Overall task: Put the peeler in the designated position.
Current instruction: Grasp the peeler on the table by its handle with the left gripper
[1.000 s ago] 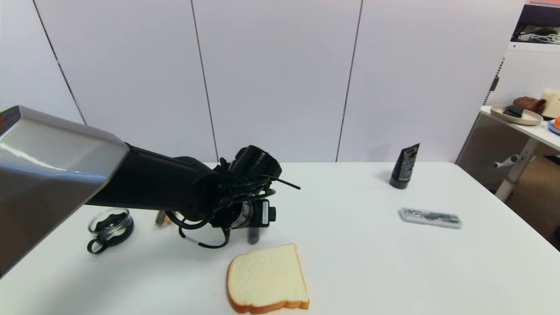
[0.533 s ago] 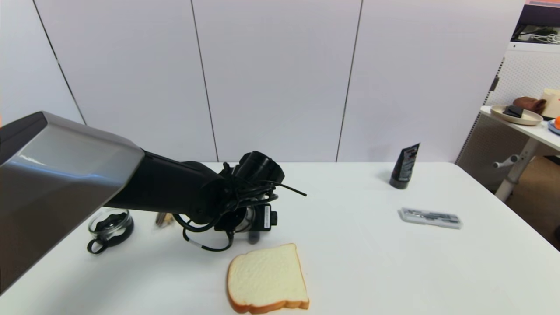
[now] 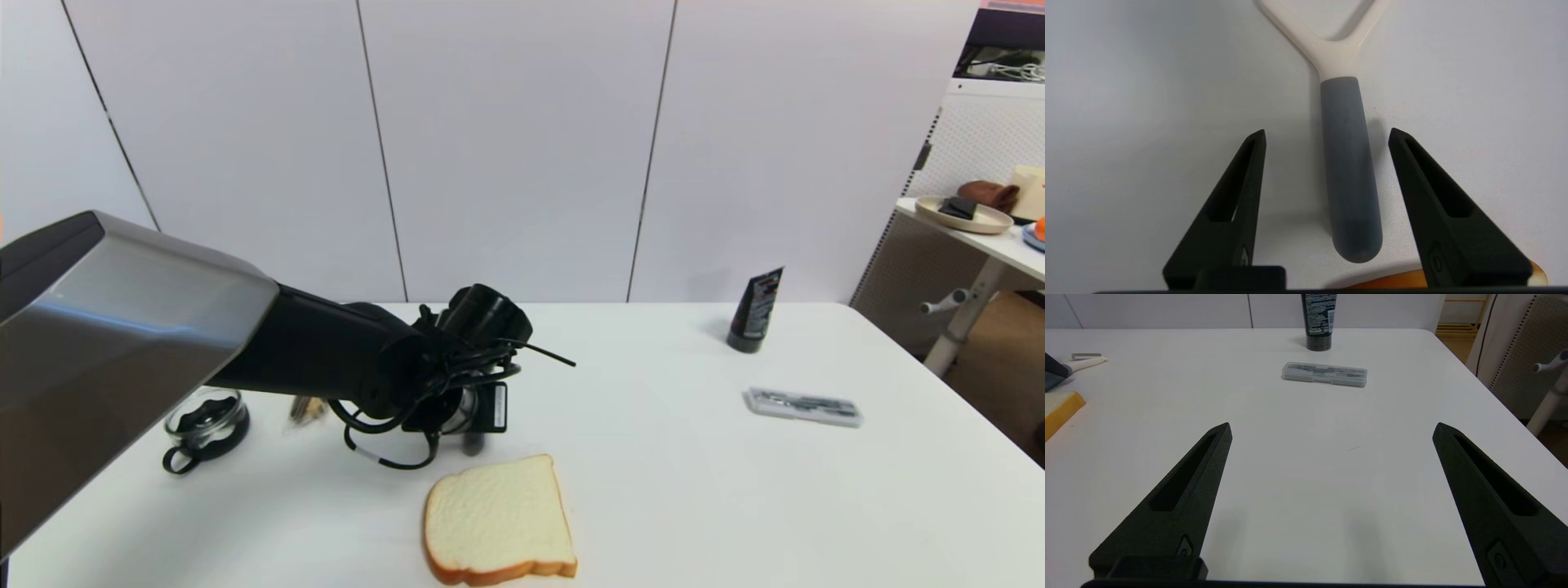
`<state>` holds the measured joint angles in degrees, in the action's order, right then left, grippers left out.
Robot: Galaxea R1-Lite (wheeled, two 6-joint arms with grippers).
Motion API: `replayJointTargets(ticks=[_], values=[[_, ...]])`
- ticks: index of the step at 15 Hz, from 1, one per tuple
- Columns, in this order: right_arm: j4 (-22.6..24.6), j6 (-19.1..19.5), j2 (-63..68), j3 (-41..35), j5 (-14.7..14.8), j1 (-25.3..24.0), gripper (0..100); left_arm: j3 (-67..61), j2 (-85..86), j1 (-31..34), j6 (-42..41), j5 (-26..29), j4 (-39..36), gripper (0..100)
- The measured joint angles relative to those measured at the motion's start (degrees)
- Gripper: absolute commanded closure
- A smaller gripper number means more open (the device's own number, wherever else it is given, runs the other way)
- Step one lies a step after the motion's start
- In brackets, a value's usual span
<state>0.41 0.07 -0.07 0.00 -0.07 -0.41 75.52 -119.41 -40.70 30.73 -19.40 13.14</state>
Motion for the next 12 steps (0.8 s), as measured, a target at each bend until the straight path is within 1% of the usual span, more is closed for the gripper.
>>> replayJointTargets(ticks=[12], values=[[0.00,-0.02,0.00,0.00,-0.02,0.00,0,1.27,1.24,0.24,-0.87,-0.11,0.13,100]])
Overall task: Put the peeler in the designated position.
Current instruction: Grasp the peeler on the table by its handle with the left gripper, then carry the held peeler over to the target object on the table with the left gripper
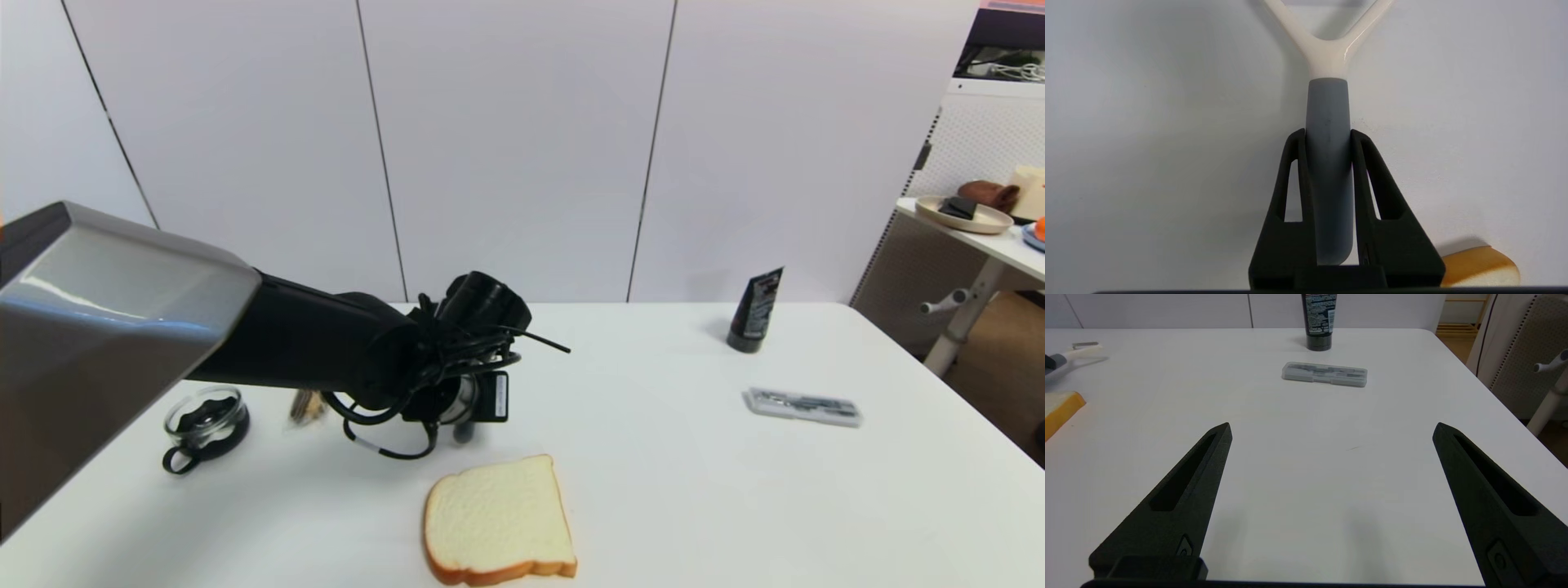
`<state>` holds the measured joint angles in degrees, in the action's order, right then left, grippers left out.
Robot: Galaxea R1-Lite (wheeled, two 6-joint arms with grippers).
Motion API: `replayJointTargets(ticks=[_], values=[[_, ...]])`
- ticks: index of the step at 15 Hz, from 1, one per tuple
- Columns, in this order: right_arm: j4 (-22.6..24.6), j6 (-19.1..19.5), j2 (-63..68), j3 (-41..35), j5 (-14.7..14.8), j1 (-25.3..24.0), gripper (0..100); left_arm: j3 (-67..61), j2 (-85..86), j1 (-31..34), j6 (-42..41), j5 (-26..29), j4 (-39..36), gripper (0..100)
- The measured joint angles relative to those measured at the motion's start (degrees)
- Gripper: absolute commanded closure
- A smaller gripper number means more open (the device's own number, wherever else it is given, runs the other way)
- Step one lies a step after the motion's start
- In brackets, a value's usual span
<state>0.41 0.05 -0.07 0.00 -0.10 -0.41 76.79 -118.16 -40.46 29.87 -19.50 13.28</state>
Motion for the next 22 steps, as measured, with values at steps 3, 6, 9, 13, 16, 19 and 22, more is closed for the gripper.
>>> replayJointTargets(ticks=[3,6,9,13,16,19,22], values=[[0.00,0.02,0.00,0.00,0.00,0.00,0,0.68,3.86,2.93,-4.16,-1.94,0.09,100],[0.00,0.02,0.00,0.00,-0.01,0.00,0,0.39,9.34,10.56,-13.01,-2.21,0.30,100],[0.00,0.02,0.00,0.00,0.00,0.00,0,-1.33,14.82,20.10,-22.37,-0.09,0.23,100],[0.02,0.02,0.00,0.00,0.00,0.00,0,-5.90,17.44,25.48,-23.59,7.94,0.22,100],[0.00,0.02,0.00,0.00,0.00,0.00,0,-8.00,15.85,25.47,-22.43,8.44,-3.24,100],[0.00,0.02,0.00,0.00,0.00,0.00,0,-9.09,13.75,23.52,-18.69,8.35,-4.46,100],[0.00,0.02,0.00,0.00,0.02,0.00,0,-10.17,11.43,21.50,-17.01,8.29,-4.52,100]])
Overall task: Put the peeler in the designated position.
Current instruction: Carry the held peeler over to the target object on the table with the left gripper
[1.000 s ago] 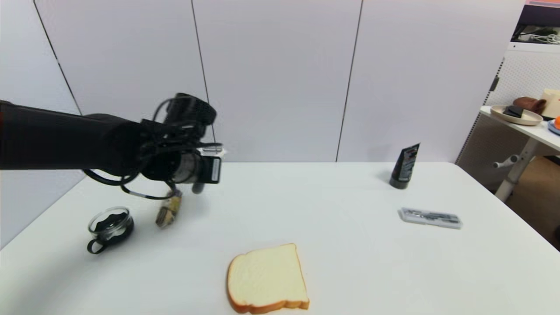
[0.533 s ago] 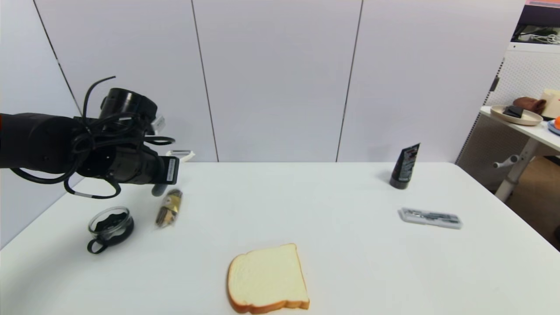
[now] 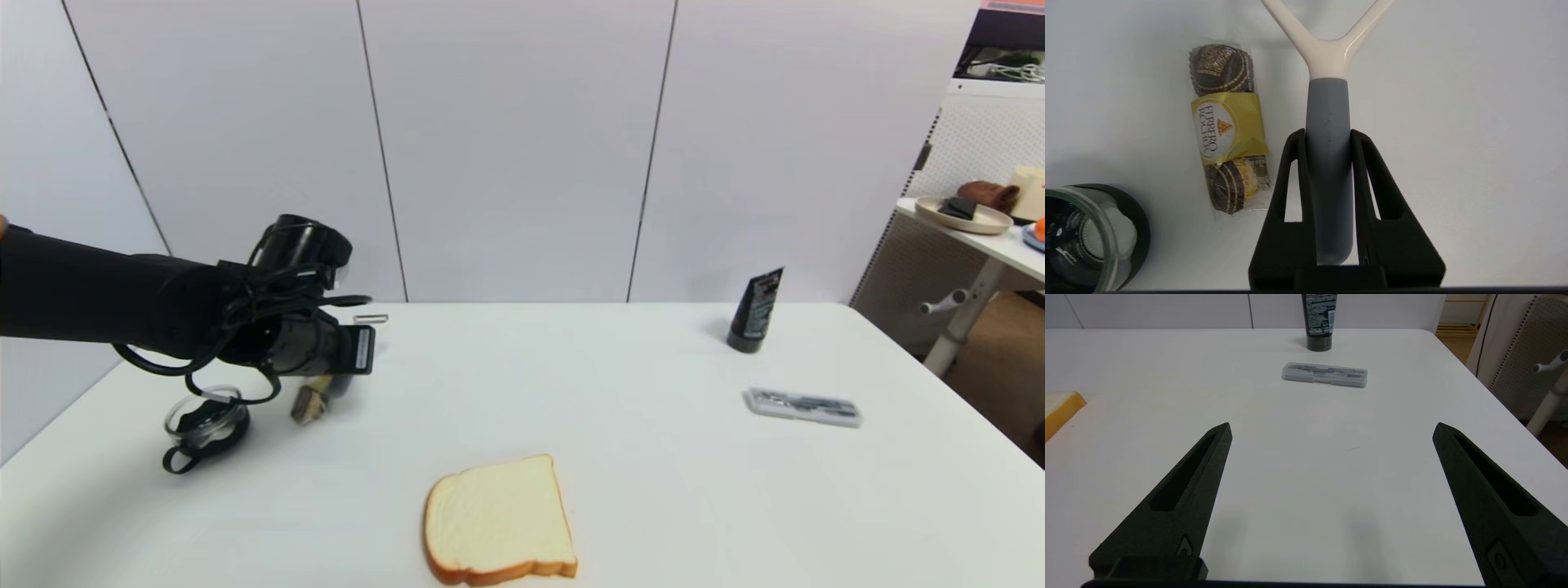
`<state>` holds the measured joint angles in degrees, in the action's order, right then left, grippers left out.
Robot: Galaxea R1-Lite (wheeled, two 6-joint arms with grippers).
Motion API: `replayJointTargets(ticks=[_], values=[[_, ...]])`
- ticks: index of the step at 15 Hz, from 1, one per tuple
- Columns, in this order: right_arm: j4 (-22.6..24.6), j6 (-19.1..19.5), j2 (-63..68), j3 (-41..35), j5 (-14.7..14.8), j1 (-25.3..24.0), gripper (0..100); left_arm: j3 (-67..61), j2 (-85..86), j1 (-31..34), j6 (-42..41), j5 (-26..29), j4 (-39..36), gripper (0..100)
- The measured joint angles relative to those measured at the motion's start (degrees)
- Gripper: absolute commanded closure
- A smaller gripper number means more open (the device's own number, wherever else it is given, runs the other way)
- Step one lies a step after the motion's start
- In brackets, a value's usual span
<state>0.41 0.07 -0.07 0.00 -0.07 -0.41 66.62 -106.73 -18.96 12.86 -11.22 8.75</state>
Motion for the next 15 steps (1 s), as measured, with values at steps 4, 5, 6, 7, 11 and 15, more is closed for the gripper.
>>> replayJointTargets(ticks=[4,5,6,7,11,15], values=[[0.00,-0.02,0.00,0.00,-0.02,0.00,0,-1.61,-1.67,-0.77,0.15,-0.09,-1.73,100],[-0.01,0.00,0.00,0.00,0.00,0.00,0,-2.10,-2.01,-0.78,0.11,-0.07,-2.61,100],[0.00,0.00,0.00,0.00,-0.02,0.00,0,-2.66,-2.36,-0.83,0.06,-0.07,-3.72,100],[0.00,-0.02,0.00,0.00,0.00,0.00,0,-3.34,-2.65,-0.83,0.04,-0.05,-4.53,100],[0.00,0.00,0.00,0.00,-0.04,0.00,0,-6.18,-3.33,-0.89,-0.13,-0.05,-7.72,100],[-0.01,0.00,0.00,0.00,-0.04,0.00,0,-6.64,-3.78,-1.11,-0.07,-0.07,-7.79,0]])
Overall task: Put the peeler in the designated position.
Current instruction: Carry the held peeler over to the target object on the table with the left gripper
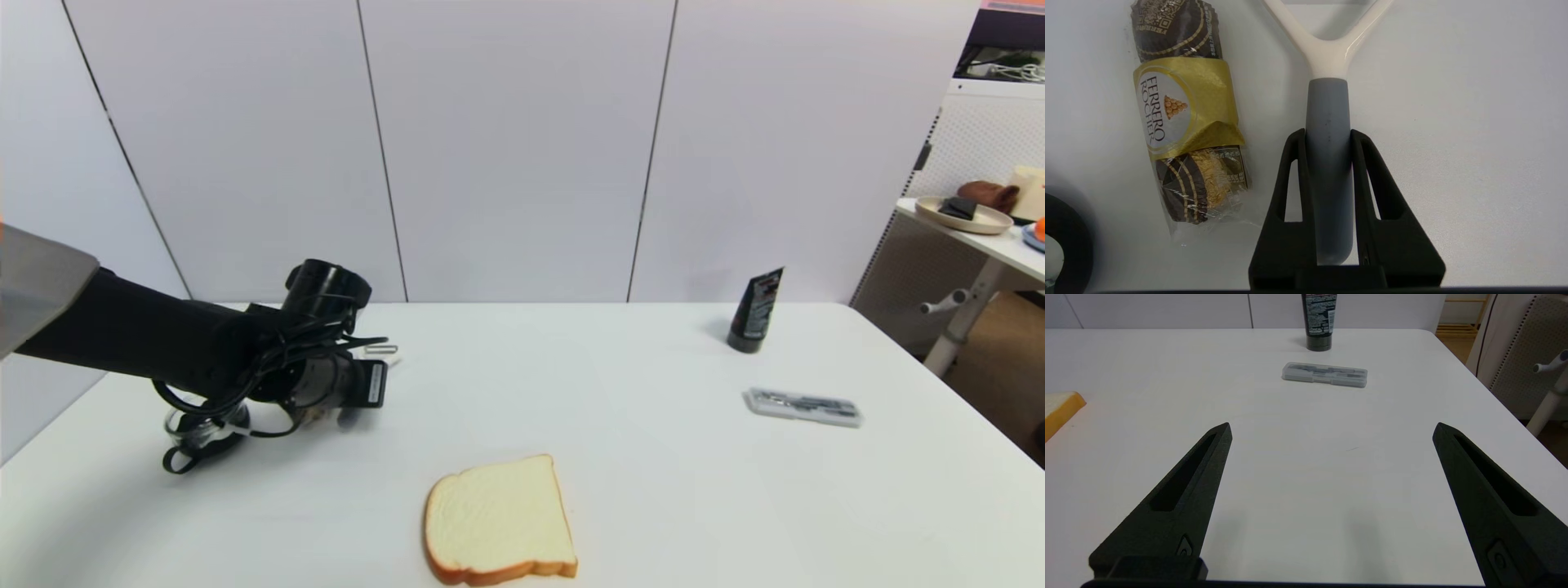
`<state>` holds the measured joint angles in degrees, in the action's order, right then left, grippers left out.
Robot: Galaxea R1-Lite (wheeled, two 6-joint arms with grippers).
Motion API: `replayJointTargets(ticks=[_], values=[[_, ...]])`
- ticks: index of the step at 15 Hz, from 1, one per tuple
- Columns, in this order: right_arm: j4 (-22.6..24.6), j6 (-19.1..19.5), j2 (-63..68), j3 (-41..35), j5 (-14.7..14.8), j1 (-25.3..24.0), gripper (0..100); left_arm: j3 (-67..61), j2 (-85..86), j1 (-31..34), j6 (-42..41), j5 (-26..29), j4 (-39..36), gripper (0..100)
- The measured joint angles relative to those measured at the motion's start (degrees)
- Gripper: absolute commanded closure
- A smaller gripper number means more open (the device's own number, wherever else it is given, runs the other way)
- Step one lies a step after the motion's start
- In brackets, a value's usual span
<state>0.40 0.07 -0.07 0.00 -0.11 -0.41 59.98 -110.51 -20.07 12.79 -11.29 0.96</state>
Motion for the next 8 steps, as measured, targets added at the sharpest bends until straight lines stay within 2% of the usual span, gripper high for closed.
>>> replayJointTargets(ticks=[4,8], values=[[0.01,0.00,0.00,0.00,0.01,0.00,0,-0.63,-0.02,-0.20,-0.17,-0.04,-0.48,0],[0.01,0.00,0.00,0.00,0.01,0.00,0,-0.34,0.61,-0.60,-0.85,-0.09,-4.79,0]])
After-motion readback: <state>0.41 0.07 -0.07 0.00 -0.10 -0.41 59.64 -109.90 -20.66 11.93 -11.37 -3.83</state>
